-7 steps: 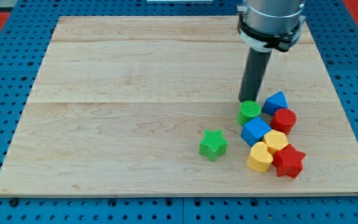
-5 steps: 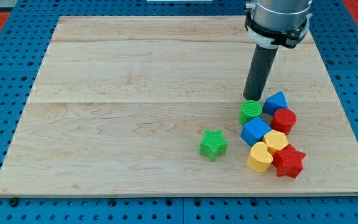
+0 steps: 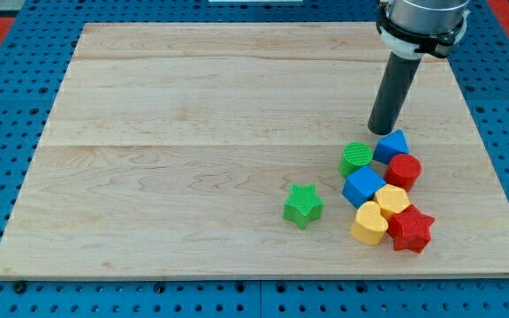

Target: Push the green star into the blue cube

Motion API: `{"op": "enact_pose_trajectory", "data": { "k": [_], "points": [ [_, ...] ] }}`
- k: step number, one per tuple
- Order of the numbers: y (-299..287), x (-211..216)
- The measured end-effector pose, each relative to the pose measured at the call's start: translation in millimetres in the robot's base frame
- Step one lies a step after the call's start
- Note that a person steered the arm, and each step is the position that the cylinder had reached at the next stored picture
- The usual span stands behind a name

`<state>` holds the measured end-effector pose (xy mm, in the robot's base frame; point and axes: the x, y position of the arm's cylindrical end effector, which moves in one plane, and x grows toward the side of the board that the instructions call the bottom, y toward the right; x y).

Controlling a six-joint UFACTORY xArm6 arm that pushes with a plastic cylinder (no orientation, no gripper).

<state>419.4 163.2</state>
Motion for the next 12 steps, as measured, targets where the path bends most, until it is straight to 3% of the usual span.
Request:
{"op": "enact_pose_trajectory", "data": {
  "k": [2, 3, 4, 6, 7, 9, 12],
  "points": [
    [0.0, -9.2],
    [-5.5, -47.1],
    [-5.5, -48.7],
    [-142.4, -49.0],
    [-142.5, -30.7],
    [-142.5, 84.1],
    [-142.5, 111.8]
  ]
}}
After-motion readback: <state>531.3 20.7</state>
